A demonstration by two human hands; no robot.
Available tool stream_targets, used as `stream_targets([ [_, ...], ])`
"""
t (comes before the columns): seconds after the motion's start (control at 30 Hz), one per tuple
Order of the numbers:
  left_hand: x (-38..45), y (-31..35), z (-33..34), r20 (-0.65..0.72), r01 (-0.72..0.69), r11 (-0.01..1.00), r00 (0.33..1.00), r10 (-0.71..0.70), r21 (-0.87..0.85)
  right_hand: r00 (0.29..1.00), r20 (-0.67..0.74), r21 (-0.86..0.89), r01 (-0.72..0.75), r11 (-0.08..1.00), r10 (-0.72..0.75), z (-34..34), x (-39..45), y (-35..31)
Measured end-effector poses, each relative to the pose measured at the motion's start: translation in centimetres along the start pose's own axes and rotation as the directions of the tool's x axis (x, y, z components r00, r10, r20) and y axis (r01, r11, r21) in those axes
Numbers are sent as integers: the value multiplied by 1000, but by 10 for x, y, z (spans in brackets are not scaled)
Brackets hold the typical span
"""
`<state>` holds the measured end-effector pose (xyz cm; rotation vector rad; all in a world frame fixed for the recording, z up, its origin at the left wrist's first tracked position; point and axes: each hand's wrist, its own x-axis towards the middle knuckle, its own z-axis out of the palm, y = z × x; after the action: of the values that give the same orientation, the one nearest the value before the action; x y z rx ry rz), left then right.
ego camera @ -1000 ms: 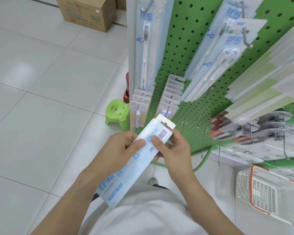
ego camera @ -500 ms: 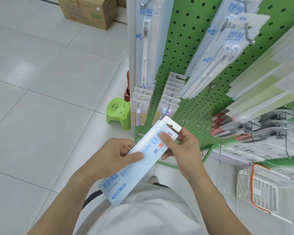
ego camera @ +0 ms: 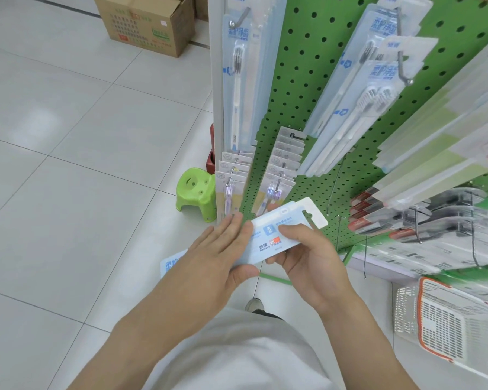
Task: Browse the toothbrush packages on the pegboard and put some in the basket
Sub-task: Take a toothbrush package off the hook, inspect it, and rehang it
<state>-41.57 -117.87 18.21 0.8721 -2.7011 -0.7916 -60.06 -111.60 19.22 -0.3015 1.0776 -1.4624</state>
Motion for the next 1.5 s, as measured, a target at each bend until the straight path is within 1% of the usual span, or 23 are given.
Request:
stream_targets([
  [0.1, 3, 6, -3, -32, -90, 995, 995, 91, 36, 998, 61, 23, -6, 1000, 4, -2, -4, -4],
  [0.13, 3, 8, -4, -19, -88, 996, 996, 87, -15, 996, 88, 12, 7, 1000, -9, -3, -4, -5],
  [0.23, 4, 8, -4, 7, 75, 976, 997, -76, -204, 968, 237, -38, 95, 995, -84, -10, -8, -12],
  [0.27, 5, 6, -7, -10, 96, 957, 995, -102, -273, 948, 294, -60, 143, 988, -119, -11, -10, -16],
  [0.3, 6, 4, -8, -23, 100, 933, 993, -114, -346, 936, 321, -112, 190, 975, -145, -12, -12, -21],
  [0.33, 8, 4, -10, -8, 118, 907, 991, -133, -404, 937, 309, -207, 231, 951, -161, -11, -13, -26],
  [0.4, 10, 5, -12, 23, 154, 847, 986, -166, -509, 948, 246, -422, 293, 858, -203, -10, -15, -37],
  [0.43, 12, 7, -10, 23, 158, 818, 984, -175, -554, 941, 253, -472, 323, 820, -225, -9, -16, -43],
  [0.5, 18, 15, -7, 13, 148, 728, 982, -187, -670, 922, 272, -494, 379, 783, -275, -10, -18, -54],
  [0.57, 25, 19, -2, 28, 147, 655, 982, -189, -741, 905, 258, -483, 425, 766, -339, -9, -20, -61],
  [0.67, 35, 17, 6, 113, 177, 621, 983, -142, -763, 895, 249, -328, 438, 837, -371, -5, -20, -64],
  [0.73, 39, 17, 7, 198, 216, 636, 975, -101, -741, 891, 211, -286, 450, 846, -403, -3, -21, -65],
  [0.77, 41, 18, 6, 212, 217, 647, 973, -87, -731, 883, 191, -274, 467, 841, -428, -3, -22, -65],
  [0.9, 52, 25, 6, 153, 160, 630, 986, -66, -759, 826, 112, -236, 562, 793, -552, 0, -26, -74],
  [1.0, 65, 33, 2, 78, 124, 682, 992, -99, -720, 764, 100, -245, 640, 728, -638, 7, -29, -82],
  [1.13, 78, 49, -7, 2, 68, 692, 995, -96, -718, 703, 98, -285, 698, 657, -704, 17, -30, -99],
  [1.23, 86, 53, -4, -17, 70, 676, 992, -122, -733, 690, 78, -324, 700, 636, -720, 19, -27, -108],
  [1.37, 89, 53, 3, 6, 83, 677, 993, -115, -732, 685, 60, -385, 687, 616, -726, 21, -24, -110],
  [1.5, 92, 57, 0, -56, 50, 651, 988, -141, -757, 670, 1, -365, 691, 624, -742, 24, -22, -112],
])
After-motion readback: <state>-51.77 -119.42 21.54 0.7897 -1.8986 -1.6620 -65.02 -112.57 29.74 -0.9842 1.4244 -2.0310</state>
